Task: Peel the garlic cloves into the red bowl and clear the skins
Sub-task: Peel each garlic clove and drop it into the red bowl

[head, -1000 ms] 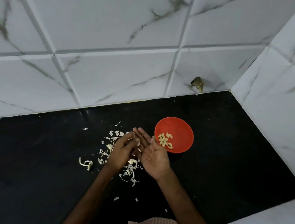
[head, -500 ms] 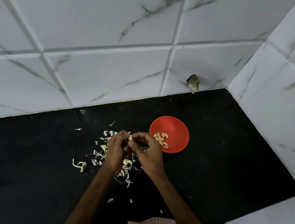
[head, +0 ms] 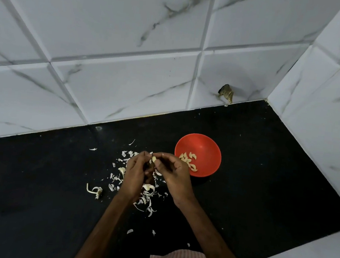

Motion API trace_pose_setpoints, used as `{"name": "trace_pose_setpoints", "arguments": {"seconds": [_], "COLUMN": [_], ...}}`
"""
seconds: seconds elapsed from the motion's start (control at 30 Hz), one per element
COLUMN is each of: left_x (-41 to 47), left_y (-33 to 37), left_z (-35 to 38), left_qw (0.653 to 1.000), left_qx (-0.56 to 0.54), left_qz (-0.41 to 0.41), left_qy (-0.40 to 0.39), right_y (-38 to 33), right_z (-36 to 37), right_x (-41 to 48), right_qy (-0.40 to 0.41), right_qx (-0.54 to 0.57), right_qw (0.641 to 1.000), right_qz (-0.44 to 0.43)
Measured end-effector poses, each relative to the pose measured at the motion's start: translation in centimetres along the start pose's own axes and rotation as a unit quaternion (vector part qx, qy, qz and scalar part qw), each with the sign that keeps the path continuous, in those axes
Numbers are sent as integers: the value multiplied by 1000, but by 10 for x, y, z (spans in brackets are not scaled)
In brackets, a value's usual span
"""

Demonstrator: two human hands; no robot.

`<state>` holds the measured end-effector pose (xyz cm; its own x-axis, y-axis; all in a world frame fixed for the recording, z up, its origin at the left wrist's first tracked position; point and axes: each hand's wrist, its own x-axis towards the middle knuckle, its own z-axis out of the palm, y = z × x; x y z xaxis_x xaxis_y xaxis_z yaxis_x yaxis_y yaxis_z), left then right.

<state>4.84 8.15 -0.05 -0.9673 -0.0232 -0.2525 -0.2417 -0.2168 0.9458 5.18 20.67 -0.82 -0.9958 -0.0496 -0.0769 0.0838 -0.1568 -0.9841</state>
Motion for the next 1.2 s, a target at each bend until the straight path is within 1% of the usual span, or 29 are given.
{"name": "trace_pose_setpoints", "arguments": {"seconds": [0.07,0.17,0.2,0.23,0.27,0.3,0.37,0.4,0.47,0.5,0.53,0.57,0.6,0.63,0.67,0.7,0.73,0.8,0.9,0.97,1.07,1.2], "left_x": [2,7,9,11,13,13,15,15,14,13,12,10,8,6,4,2,0,-5,-13,-19,-26,-32], "left_y": [-2,-5,-7,-9,-12,-15,-20,-22,-26,-27,-27,-26,-25,-24,-22,-20,-19,-15,-10,-6,-3,-1], "left_z": [1,3,3,2,-1,-5,-11,-13,-18,-21,-22,-22,-23,-23,-24,-24,-24,-26,-29,-32,-38,-42], "left_qw": [999,994,990,984,975,965,950,942,924,918,913,911,910,913,917,922,926,931,931,932,953,980], "left_qx": [-16,-71,-95,-128,-170,-208,-265,-289,-334,-351,-363,-372,-375,-372,-367,-359,-351,-341,-349,-346,-286,-172], "left_qz": [-21,-77,-100,-125,-146,-157,-165,-171,-182,-183,-183,-179,-172,-163,-152,-142,-136,-123,-105,-101,-98,-94], "left_qy": [-19,-31,-30,-26,-16,-3,18,25,31,29,27,25,25,25,28,31,33,36,39,27,-6,-13], "right_y": [4,9,9,10,12,14,18,20,24,25,25,23,18,15,11,10,10,14,16,12,5,-2], "right_z": [0,-11,-19,-30,-42,-56,-82,-90,-96,-93,-86,-76,-61,-45,-27,-10,5,24,35,38,40,42], "right_x": [2,7,11,16,22,28,36,38,38,36,33,28,24,18,12,8,4,1,-1,-2,-2,-4], "right_qy": [12,47,65,87,108,123,129,116,63,43,41,49,49,34,-1,-41,-73,-95,-69,-56,-42,-65], "right_qx": [3,58,60,25,-48,-133,-280,-328,-425,-476,-509,-507,-475,-433,-397,-379,-378,-396,-401,-408,-392,-398], "right_qw": [999,993,991,990,988,979,947,932,897,875,859,861,876,895,909,913,909,896,895,888,885,883], "right_qz": [30,92,103,105,100,92,94,103,106,84,41,-12,-62,-103,-130,-146,-160,-180,-182,-206,-247,-241]}}
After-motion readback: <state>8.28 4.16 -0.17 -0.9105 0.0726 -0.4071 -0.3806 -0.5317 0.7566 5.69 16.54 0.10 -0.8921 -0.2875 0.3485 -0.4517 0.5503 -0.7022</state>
